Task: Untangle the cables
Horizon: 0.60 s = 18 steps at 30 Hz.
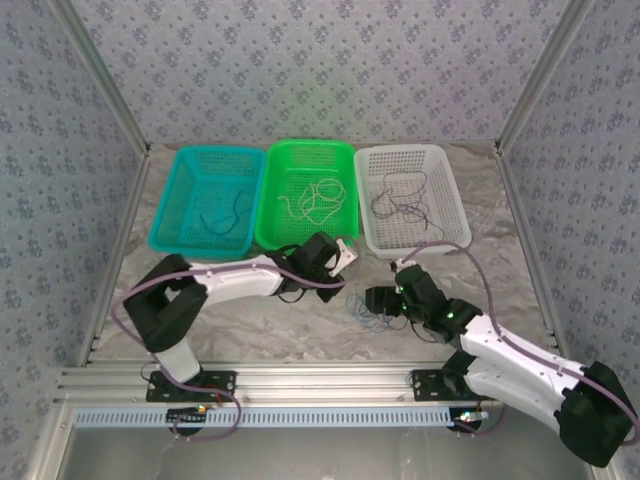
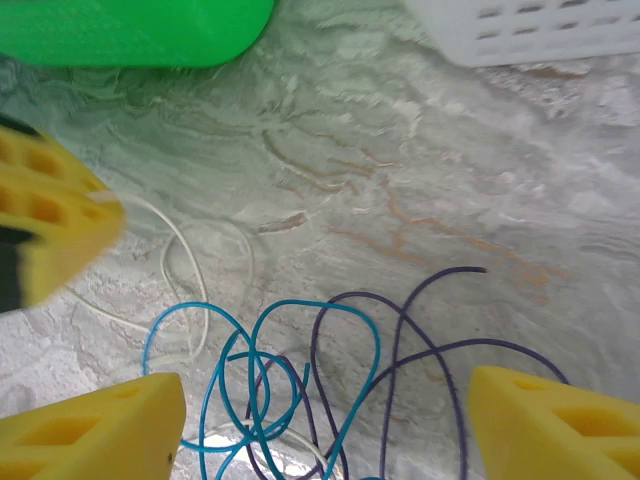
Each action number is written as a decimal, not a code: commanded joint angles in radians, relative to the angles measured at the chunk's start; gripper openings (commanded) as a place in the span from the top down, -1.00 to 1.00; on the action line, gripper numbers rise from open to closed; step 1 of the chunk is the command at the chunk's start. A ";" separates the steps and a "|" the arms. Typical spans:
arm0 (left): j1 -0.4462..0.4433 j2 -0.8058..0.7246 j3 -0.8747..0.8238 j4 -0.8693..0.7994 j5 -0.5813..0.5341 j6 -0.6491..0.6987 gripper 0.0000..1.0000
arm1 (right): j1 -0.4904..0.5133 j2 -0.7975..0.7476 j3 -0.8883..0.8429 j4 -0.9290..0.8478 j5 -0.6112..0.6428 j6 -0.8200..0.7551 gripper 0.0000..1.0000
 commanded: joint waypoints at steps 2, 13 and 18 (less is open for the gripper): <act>-0.007 -0.123 0.047 -0.022 -0.015 -0.025 1.00 | 0.068 0.088 0.003 0.136 0.044 0.021 -0.66; -0.008 -0.293 0.022 -0.025 -0.032 -0.092 1.00 | 0.135 0.219 0.047 0.262 0.168 0.020 -0.78; -0.007 -0.376 0.035 -0.028 -0.122 -0.098 1.00 | 0.133 0.274 0.048 0.290 0.123 0.035 -0.65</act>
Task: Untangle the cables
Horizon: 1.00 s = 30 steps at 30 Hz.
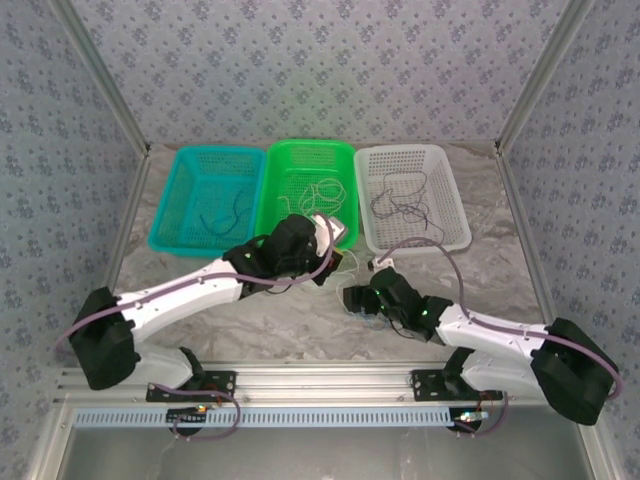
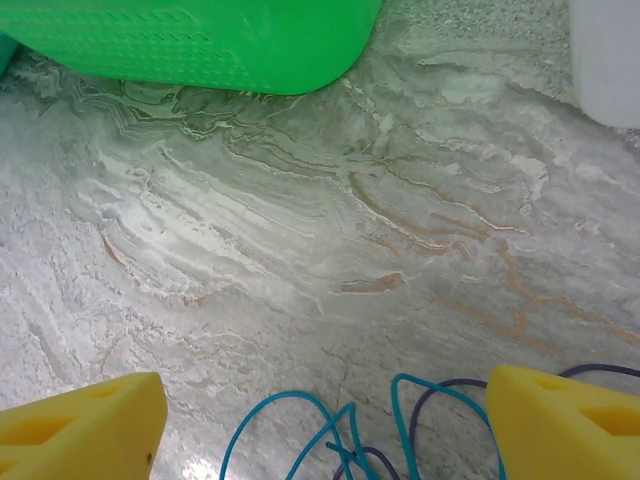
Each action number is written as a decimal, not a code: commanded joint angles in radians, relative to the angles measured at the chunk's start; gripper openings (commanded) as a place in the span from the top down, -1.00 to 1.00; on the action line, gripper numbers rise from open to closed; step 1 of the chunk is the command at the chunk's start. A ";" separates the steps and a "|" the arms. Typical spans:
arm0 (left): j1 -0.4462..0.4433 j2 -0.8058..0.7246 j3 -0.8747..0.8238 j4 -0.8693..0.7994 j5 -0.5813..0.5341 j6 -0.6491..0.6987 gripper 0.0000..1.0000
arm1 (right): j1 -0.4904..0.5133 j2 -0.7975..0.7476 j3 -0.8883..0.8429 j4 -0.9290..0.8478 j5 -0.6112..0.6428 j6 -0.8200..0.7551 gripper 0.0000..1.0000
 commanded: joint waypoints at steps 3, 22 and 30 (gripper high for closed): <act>-0.002 -0.114 0.057 -0.009 -0.091 0.009 1.00 | -0.001 0.085 0.035 -0.006 -0.005 0.048 -0.55; 0.055 -0.239 0.184 -0.080 -0.149 0.156 1.00 | -0.018 0.044 -0.009 -0.092 0.029 0.077 -0.15; 0.071 -0.235 0.179 -0.082 -0.154 0.162 1.00 | -0.022 -0.203 0.013 -0.214 0.064 0.036 -0.69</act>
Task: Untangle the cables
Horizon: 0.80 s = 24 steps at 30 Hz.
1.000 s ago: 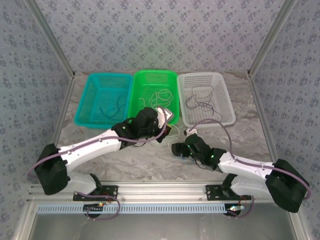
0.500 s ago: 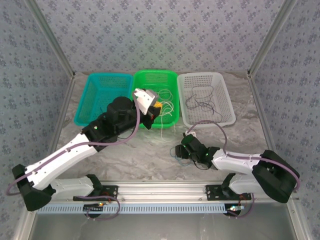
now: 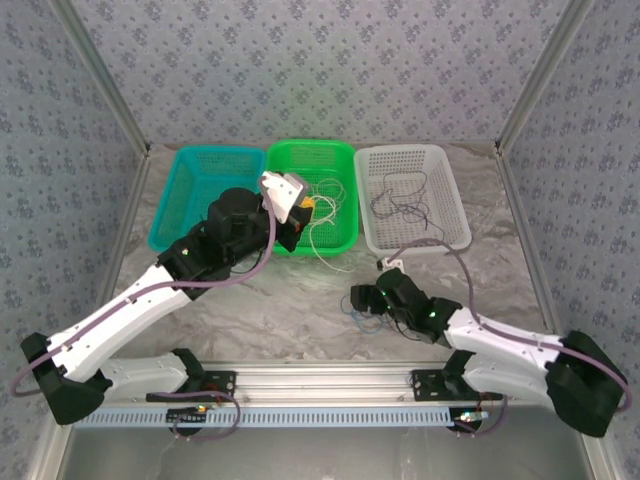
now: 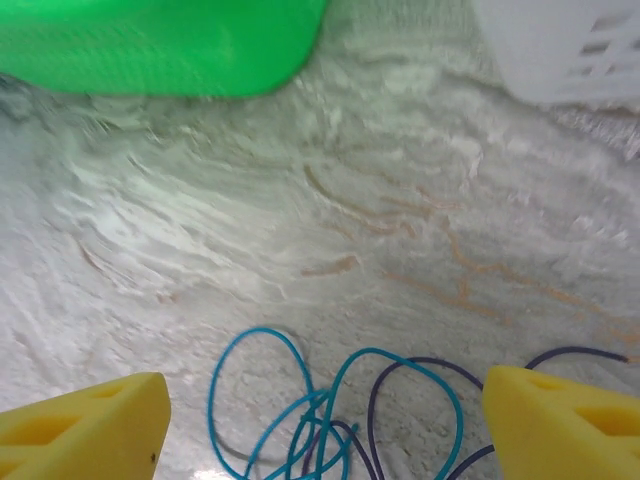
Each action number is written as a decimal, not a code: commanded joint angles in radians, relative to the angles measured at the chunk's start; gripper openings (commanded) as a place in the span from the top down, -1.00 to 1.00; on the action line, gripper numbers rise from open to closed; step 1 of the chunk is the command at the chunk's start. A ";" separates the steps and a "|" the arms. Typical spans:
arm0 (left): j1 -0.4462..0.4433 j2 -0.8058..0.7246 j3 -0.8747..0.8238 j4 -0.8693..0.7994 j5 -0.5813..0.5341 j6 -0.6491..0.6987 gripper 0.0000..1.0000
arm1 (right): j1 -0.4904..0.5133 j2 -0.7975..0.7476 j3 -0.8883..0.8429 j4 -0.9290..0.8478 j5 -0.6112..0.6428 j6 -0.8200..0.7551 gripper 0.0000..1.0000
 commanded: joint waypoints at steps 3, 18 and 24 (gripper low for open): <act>0.005 0.003 -0.002 -0.004 -0.012 0.014 1.00 | -0.009 -0.172 0.044 -0.149 0.034 -0.055 -0.68; 0.012 0.016 -0.008 0.021 0.049 -0.018 1.00 | -0.035 -0.145 0.236 -0.039 -0.203 -0.330 -0.81; 0.012 0.019 -0.008 0.027 0.069 -0.026 1.00 | -0.028 0.009 0.309 0.045 -0.304 -0.405 -0.87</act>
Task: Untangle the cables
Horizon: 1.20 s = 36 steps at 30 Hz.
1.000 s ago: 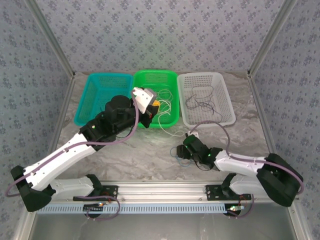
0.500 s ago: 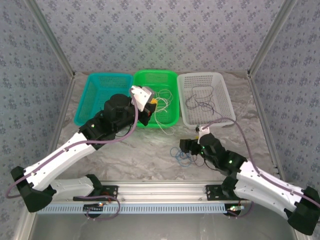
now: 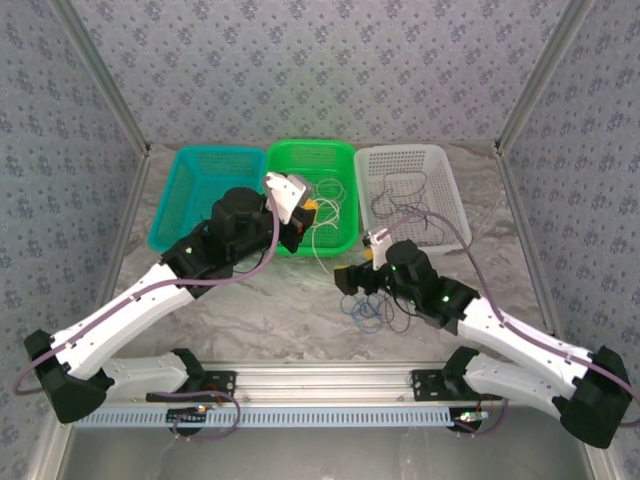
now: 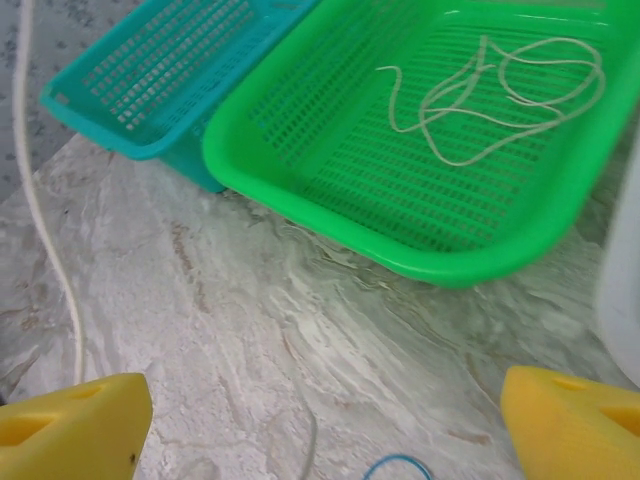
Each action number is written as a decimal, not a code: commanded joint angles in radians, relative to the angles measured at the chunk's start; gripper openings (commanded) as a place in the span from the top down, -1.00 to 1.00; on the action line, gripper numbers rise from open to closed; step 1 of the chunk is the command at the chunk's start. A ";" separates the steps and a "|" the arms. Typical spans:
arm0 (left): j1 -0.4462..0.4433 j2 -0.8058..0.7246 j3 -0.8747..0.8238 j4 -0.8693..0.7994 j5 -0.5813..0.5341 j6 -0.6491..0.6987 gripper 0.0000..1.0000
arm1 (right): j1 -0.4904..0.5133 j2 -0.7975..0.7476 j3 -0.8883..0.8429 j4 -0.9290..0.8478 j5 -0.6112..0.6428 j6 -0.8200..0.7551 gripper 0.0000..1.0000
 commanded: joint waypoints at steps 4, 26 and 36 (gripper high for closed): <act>0.006 0.002 -0.006 0.039 0.035 -0.025 1.00 | 0.009 0.086 0.056 0.148 -0.165 -0.114 -0.88; 0.079 -0.048 -0.030 -0.112 -0.111 0.187 1.00 | -0.184 0.223 0.210 0.011 -0.162 -0.159 0.67; 0.203 0.151 -0.030 0.058 -0.202 0.278 1.00 | -0.213 0.419 0.457 -0.003 -0.180 -0.140 0.76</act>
